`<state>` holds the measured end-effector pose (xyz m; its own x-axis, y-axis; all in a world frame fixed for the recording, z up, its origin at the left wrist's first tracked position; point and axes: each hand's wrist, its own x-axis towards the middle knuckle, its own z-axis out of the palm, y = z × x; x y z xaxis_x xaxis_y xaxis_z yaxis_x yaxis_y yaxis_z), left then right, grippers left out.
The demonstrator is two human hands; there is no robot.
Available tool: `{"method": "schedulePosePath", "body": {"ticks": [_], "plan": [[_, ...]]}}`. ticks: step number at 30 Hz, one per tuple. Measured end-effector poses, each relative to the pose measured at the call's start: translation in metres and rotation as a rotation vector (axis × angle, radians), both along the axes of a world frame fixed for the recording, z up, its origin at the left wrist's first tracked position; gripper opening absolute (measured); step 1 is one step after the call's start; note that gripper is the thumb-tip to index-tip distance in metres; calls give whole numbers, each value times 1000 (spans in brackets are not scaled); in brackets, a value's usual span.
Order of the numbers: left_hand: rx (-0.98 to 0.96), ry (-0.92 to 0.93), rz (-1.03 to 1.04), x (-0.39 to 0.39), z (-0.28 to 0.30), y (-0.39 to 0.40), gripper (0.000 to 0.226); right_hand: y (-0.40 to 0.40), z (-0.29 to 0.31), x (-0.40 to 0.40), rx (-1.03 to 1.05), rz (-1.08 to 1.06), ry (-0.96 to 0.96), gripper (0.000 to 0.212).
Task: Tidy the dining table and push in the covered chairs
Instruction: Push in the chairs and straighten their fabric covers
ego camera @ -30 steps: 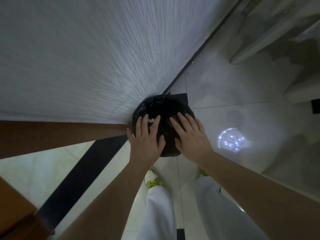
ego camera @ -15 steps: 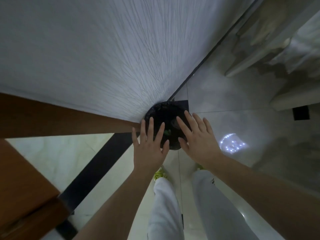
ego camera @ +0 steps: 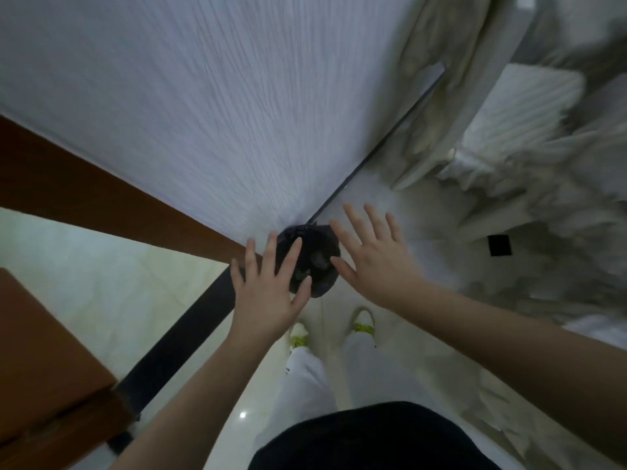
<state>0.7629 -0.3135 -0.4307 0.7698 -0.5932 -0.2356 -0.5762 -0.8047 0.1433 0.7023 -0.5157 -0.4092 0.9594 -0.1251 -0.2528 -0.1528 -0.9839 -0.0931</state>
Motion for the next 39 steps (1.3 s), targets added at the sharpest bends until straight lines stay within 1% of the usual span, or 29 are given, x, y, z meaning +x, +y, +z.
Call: {"method": "schedulePosePath", "body": {"ticks": [2,7,12,14,16,22,26,30,32,35,37,39], "plan": [[-24,-13,6,-2,29,-1,64,0,25,-8,-26,-14,-5,65],[-85,-56,-87,1,89,-5,63,-3,85,-29,-76,-57,-59,65],[-121,-97,-304,24,141,-3,67,1,133,-53,-96,-214,-161,66],[-96,-98,-400,32,156,-6,72,4,143,-62,-103,-288,-191,66],[-101,-102,-450,34,166,-14,73,9,147,-72,-116,-379,-219,66],[-245,-85,-579,19,188,-64,68,21,153,-112,-91,-685,-317,67],[-347,-89,-700,-13,198,-97,63,24,161,-152,-141,-817,-337,66],[-409,-41,-844,-59,201,-122,62,30,166,-207,-204,-1025,-353,66],[-402,-37,-917,-85,204,-130,63,34,168,-237,-228,-1123,-349,66],[-393,-81,-1020,-128,208,-138,64,44,167,-283,-247,-1239,-374,66],[-393,-96,-1086,-159,212,-143,66,52,167,-315,-270,-1296,-372,66],[-351,-96,-1137,-190,212,-148,69,62,168,-349,-296,-1327,-377,65]]}}
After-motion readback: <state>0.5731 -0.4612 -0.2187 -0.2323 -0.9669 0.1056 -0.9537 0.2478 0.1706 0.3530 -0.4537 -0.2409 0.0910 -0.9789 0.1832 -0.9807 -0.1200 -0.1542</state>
